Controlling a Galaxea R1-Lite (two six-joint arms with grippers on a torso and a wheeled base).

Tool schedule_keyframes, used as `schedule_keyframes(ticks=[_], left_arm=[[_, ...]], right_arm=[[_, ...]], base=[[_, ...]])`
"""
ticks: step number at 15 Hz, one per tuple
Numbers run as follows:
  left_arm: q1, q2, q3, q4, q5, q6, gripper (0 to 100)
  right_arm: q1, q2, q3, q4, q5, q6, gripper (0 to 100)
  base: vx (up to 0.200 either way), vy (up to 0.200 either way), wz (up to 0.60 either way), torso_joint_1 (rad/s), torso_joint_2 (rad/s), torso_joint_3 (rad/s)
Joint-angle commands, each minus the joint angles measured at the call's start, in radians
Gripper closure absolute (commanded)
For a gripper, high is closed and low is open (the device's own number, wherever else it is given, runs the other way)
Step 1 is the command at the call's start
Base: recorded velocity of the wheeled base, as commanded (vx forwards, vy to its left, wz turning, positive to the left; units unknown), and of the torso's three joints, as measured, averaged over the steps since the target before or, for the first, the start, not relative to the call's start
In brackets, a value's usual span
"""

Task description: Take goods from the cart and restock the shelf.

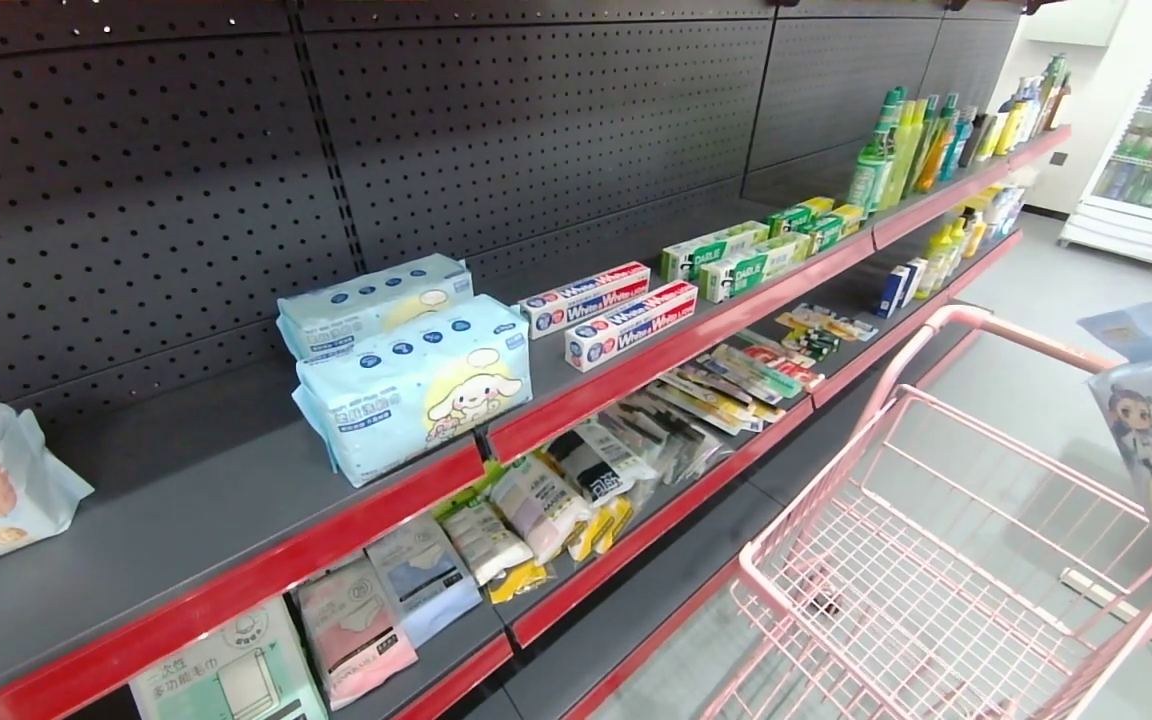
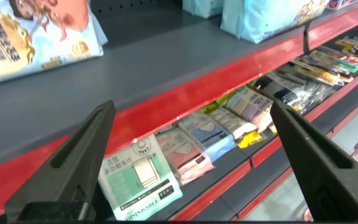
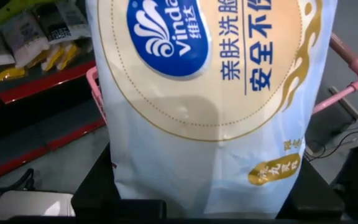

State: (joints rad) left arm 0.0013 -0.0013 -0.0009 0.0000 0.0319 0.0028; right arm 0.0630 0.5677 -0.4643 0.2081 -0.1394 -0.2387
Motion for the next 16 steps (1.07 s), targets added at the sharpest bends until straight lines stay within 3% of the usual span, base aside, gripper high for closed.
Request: schedule_keyframes(ticks=[1,16], left_arm=[[0.0,0.001,-0.001,0.0,0.0,0.0,0],[0.0,0.001,0.001,0.0,-0.003,0.0,0]], right_arm=[[0.0,-0.003,0.01,0.001,0.001,-0.005,100],[0.0,-0.014,0.053,-0.007,0.0,-0.027,100]], base=[[0.0,0.0,0.0,0.173,-0.38,-0.212],[0.0,0.0,0.0,0.165,-0.35,-0.184]])
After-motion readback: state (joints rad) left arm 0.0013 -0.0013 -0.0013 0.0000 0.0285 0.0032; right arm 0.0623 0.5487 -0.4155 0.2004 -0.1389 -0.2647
